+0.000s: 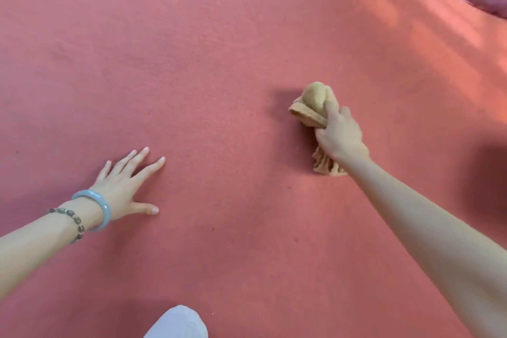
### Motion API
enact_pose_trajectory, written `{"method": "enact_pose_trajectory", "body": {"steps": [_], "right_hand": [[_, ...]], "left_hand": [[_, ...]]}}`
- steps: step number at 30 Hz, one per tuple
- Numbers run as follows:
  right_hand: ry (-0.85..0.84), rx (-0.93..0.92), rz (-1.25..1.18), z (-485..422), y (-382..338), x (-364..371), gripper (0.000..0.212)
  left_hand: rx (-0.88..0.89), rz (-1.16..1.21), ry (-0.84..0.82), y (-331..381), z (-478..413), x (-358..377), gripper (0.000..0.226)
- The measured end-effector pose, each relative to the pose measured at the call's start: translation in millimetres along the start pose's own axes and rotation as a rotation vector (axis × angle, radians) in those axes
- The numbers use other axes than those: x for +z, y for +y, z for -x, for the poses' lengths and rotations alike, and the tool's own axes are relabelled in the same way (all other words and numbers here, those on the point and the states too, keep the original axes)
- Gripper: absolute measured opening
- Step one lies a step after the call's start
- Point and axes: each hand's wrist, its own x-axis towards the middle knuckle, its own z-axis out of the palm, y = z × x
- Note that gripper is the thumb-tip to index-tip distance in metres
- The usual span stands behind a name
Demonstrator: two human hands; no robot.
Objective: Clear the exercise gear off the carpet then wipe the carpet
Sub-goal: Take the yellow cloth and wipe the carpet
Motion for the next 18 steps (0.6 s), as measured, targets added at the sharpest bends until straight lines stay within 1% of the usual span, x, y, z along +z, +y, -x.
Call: {"method": "enact_pose_trajectory", "body": {"steps": [3,5,7,9,11,13,15,18], "right_hand": [[-0.134,-0.306,0.000,60.1,-77.3,28.3,0.048],[-0.294,-0.504,0.003,102.9,-115.4,43.5,0.050],[-0.422,-0.684,-0.002,138.3,-137.1,53.2,0.053],[-0.495,-0.772,-0.010,148.7,-141.2,54.0,0.055],[-0.524,-0.742,-0.051,127.6,-130.9,46.2,0.053],[-0.483,-0.584,-0.117,85.8,-108.5,33.9,0.047],[-0.353,-0.397,-0.129,35.6,-72.9,18.5,0.045],[-0.140,-0.162,-0.067,-26.0,-18.9,-4.7,0.043]], "left_hand": [[0.004,-0.049,-0.016,0.9,2.4,-1.9,0.107],[0.027,-0.102,0.003,-0.1,3.8,-1.5,0.108],[0.050,-0.122,0.034,-1.9,3.9,0.9,0.108],[0.073,-0.090,0.070,-6.0,2.8,4.8,0.108],[0.104,-0.061,0.095,-11.1,2.1,8.9,0.106],[0.119,-0.023,0.106,-13.9,0.2,14.0,0.102],[0.092,0.025,0.092,-12.2,-0.9,20.7,0.106],[0.054,0.062,0.117,-7.0,-2.9,27.3,0.111]]}}
